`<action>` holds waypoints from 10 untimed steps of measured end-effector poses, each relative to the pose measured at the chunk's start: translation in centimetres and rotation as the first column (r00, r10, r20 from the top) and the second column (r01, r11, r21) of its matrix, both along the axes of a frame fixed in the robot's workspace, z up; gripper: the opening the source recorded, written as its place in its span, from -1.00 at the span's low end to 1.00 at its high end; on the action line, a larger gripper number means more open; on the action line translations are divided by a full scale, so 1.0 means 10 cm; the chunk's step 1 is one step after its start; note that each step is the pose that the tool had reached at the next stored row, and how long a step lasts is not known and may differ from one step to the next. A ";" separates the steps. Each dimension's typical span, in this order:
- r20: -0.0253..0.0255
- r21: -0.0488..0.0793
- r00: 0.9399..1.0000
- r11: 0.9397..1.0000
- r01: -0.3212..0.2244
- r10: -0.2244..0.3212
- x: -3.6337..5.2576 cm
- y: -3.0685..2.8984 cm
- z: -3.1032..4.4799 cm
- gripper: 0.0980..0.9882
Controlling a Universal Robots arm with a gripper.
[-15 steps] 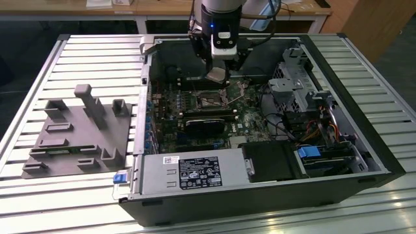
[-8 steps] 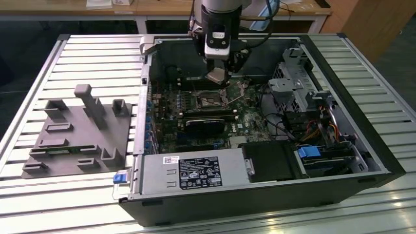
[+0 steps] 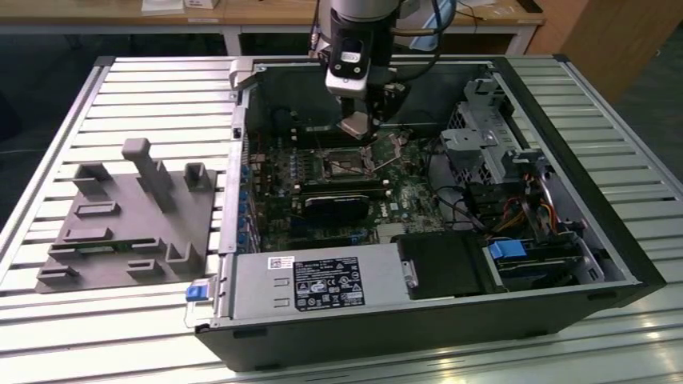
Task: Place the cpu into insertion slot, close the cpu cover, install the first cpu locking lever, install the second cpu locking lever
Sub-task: 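Place the cpu into insertion slot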
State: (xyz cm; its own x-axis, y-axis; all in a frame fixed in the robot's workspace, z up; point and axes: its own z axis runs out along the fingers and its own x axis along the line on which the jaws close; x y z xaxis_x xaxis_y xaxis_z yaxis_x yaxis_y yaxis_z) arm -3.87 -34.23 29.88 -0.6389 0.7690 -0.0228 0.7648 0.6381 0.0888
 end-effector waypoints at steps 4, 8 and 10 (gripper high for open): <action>0.000 0.000 0.998 0.998 0.067 -0.067 0.000 0.000 -0.004 -0.01; 0.000 0.000 0.991 0.991 0.137 -0.137 0.000 0.000 -0.009 -0.01; 0.000 0.000 0.985 0.985 0.173 -0.173 0.000 0.000 -0.011 -0.01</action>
State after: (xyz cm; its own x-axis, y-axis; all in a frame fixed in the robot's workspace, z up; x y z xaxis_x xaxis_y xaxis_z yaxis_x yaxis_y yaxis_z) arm -3.87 -34.23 29.77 -0.4965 0.8677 -0.0228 0.8635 0.4965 0.0888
